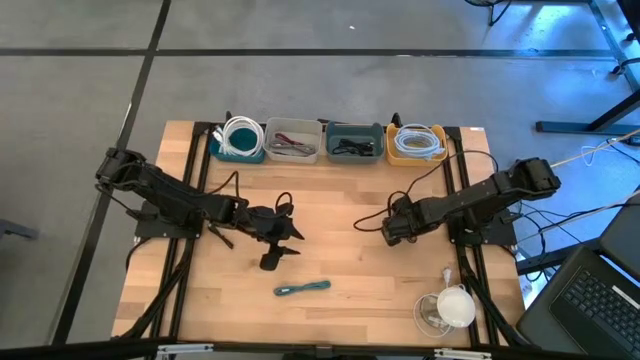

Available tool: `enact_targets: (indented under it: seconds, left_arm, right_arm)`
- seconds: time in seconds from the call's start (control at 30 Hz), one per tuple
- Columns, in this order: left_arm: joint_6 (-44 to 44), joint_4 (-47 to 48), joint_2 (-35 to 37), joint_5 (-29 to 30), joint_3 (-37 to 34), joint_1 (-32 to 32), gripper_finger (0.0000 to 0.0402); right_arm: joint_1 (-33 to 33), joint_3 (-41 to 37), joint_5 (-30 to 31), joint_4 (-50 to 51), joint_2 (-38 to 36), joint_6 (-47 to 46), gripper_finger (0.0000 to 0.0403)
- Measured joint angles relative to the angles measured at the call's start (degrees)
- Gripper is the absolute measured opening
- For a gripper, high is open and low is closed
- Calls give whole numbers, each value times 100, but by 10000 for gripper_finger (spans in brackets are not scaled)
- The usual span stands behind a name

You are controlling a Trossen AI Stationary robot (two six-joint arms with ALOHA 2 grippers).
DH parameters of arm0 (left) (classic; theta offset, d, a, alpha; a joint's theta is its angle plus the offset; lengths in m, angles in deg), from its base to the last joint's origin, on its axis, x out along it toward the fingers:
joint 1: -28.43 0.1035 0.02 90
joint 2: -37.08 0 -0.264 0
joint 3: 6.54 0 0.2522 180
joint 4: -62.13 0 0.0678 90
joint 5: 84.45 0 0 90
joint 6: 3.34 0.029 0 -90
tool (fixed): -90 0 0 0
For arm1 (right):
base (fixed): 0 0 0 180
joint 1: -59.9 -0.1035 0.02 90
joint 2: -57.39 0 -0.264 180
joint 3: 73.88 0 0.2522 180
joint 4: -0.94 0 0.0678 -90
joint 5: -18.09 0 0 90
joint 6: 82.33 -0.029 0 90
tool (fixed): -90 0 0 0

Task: Pick & Place USB Port
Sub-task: Put the black USB cable into the dark blue bin

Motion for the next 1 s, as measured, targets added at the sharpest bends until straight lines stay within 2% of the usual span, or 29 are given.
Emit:
enact_targets:
  seconds: [0.07,0.23,0.3,0.43,0.5,0.6,0.73,0.87,1.0]
  left_arm:
    - [0,0,2,18,0,0,200]
    - [1,-6,0,34,0,0,200]
    - [59,-47,0,108,-2,0,200]
    - [131,-56,0,230,-2,0,200]
    - [131,-65,0,229,-2,0,200]
    - [138,-70,0,226,-2,0,200]
    - [146,-74,0,226,-2,0,200]
    - [151,-85,0,323,-2,0,200]
    - [152,-89,0,499,-2,0,200]
  right_arm:
    - [-4,87,104,-28,10,307,23]
    - [116,784,863,-93,22,1223,22]
    - [295,1219,1096,1,22,1922,22]
    - [918,2164,1936,286,22,3437,22]
    - [1372,2665,2029,256,20,4291,22]
    - [2209,3325,1755,94,22,5577,22]
    - [3291,3993,611,-191,127,7054,22]
    - [4062,4425,-236,-164,427,7982,21]
    - [4434,4719,-515,-42,960,8541,21]
